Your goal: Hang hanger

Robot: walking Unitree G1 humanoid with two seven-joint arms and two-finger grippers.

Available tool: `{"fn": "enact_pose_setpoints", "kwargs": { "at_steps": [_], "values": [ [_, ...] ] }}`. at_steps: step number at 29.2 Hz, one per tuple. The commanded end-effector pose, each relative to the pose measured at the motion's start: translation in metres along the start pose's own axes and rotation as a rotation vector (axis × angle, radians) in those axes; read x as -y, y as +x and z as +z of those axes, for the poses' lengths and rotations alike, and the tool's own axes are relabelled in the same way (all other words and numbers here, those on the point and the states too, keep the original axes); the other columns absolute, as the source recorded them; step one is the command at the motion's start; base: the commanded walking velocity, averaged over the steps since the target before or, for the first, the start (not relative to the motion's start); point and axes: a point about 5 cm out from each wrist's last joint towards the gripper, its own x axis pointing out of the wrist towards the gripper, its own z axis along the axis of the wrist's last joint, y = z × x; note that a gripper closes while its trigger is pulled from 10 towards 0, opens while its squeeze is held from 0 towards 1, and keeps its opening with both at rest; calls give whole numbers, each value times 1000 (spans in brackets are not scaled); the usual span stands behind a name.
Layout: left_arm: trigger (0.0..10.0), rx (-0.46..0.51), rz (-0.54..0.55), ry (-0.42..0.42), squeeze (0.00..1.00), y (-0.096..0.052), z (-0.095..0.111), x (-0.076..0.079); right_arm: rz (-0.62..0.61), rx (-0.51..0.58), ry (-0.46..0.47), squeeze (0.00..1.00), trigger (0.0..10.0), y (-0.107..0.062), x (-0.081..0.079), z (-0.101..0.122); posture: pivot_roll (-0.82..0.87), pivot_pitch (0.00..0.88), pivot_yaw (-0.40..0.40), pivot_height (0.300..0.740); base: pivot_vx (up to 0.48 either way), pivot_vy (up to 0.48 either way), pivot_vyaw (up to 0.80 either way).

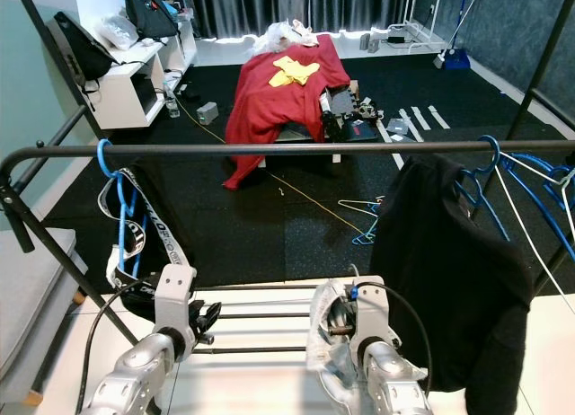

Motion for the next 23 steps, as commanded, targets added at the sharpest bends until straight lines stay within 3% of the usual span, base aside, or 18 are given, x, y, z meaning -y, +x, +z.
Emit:
{"fn": "enact_pose_setpoints", "kwargs": {
  "at_steps": [1,12,23],
  "values": [
    [10000,10,6,-13,0,1,1,-1,4,43,4,0,10000,2,-3,6,-95,88,5,740,0,0,0],
    [10000,40,-21,-14,0,1,4,1,-25,77,39,0,10000,-1,-1,0,-103,110,25,740,0,0,0],
    [10000,50,-34,-6,0,2,5,2,-18,89,36,0,10000,2,-1,1,-102,112,25,740,-286,0,0]
  ]
}}
